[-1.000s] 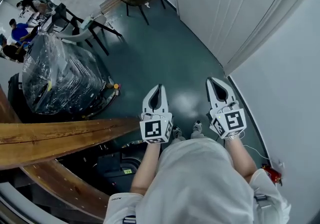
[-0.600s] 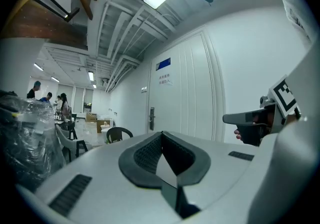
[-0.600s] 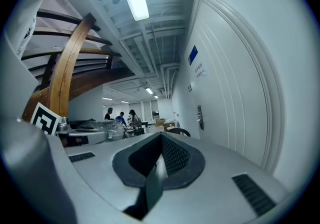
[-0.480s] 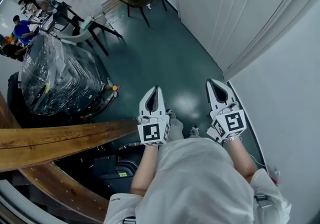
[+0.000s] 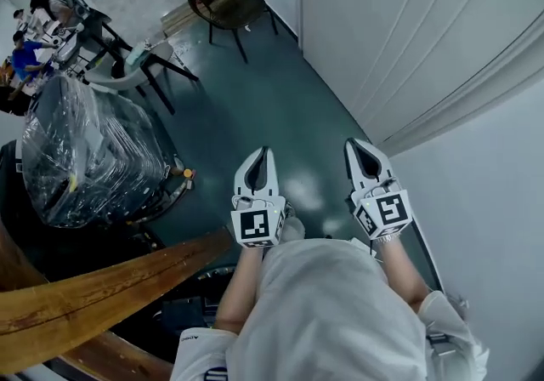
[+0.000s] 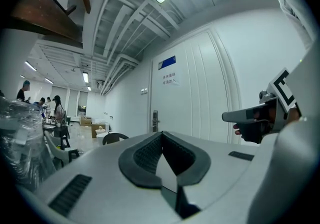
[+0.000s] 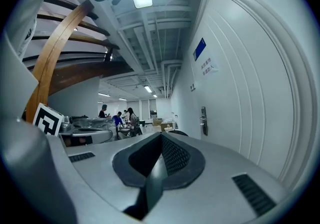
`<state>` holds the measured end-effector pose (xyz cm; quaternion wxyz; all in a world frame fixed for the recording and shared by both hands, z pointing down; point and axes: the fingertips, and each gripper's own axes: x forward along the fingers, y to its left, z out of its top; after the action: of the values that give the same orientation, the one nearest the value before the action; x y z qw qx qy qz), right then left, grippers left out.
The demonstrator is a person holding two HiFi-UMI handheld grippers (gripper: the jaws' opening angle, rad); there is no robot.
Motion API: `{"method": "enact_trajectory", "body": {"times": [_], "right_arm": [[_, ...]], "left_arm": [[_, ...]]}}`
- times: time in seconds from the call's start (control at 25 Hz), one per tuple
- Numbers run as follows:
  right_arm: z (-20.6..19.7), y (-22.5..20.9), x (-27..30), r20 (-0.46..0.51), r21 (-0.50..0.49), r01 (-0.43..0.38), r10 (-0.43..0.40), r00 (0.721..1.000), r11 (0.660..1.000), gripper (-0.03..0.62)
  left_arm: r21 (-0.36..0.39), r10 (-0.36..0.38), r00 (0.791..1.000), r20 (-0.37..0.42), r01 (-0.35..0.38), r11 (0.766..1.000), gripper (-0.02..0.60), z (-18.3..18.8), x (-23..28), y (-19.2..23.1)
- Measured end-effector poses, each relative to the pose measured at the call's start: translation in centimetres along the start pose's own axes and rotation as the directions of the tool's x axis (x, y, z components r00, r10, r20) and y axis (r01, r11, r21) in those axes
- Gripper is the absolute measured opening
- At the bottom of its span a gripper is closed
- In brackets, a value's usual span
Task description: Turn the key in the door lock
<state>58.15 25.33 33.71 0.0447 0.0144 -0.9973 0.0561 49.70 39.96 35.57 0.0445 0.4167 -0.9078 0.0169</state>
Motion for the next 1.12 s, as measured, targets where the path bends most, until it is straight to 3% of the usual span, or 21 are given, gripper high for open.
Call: {"method": "enact_trajectory", "body": {"times": [0.28, 0.6, 0.92, 1.12], "right_arm": [[0.3, 1.0, 6.7, -0.003, 0.011, 0.042, -0.042, 0.999, 0.999, -0.008], [0.5, -1.7, 12.6, -0.016, 0.017, 0.068, -0.068, 0.998, 0.998, -0.008], [0.8, -9.0, 20.7, -0.025, 0.030, 0.085, -0.084, 0.996, 0.996, -0.008], [2.0, -14.4, 26.3, -0.023, 0.053, 0.077, -0.076, 0.997, 0.996, -0.008]], "left_arm": [[0.001, -0.036, 0.999, 0.013, 0.036, 0.999, 0.008, 1.0, 5.1, 6.5], [-0.009, -0.059, 0.998, -0.012, 0.059, 0.998, 0.008, 0.5, 11.0, 8.8], [0.009, -0.073, 0.997, -0.029, 0.073, 0.997, 0.008, 1.1, 21.5, 9.5], [0.034, -0.043, 0.999, -0.019, 0.044, 0.998, 0.008, 2.5, 28.3, 10.9]]}}
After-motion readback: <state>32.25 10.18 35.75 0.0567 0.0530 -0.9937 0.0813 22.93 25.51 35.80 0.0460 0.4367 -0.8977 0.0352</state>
